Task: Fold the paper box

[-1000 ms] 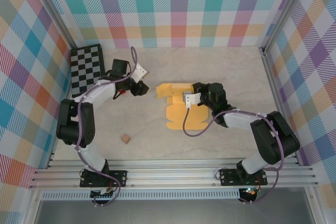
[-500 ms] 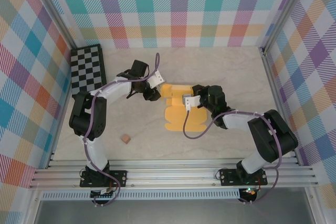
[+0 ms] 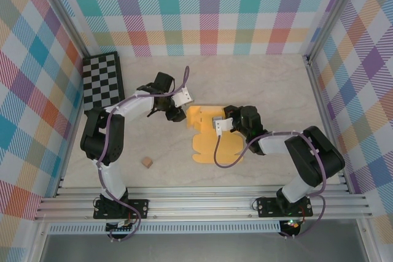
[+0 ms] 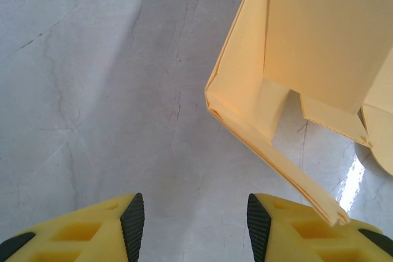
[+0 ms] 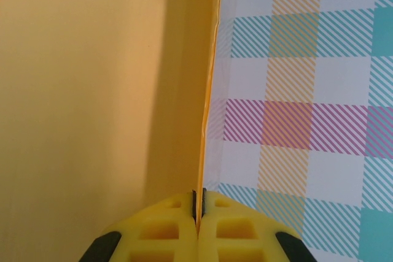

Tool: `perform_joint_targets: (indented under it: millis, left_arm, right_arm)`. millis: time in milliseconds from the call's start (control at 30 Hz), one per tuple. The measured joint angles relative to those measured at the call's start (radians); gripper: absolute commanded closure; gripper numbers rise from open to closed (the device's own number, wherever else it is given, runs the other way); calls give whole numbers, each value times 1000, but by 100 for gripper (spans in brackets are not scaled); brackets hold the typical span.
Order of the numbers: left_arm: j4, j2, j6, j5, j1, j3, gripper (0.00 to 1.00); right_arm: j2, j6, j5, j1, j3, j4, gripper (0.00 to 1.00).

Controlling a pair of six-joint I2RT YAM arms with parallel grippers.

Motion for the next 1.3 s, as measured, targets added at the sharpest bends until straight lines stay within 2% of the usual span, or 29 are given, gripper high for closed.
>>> perform_joint_targets:
  millis: [133, 300, 567, 733, 1100, 1300]
  left_arm:
    - [1, 9, -9, 15, -27, 2, 51]
    - [60, -1, -88, 71, -64, -43, 51]
    - [185, -34, -272, 126, -88, -128, 61]
    - [282, -60, -421, 124, -147, -167, 62]
    - [366, -68, -658, -87, -251, -205, 56]
    - [414, -89, -710, -132, -274, -279, 54]
  right_arm:
    - [0, 0, 13, 5, -9, 12, 100]
    - [0, 0, 34, 16, -10, 21, 100]
    - [0, -6, 77, 31, -19, 26, 100]
    - [0, -5, 106, 44, -25, 34, 100]
    - [-22, 26, 170, 66, -56, 45, 100]
    - [-62, 56, 169, 76, -56, 2, 100]
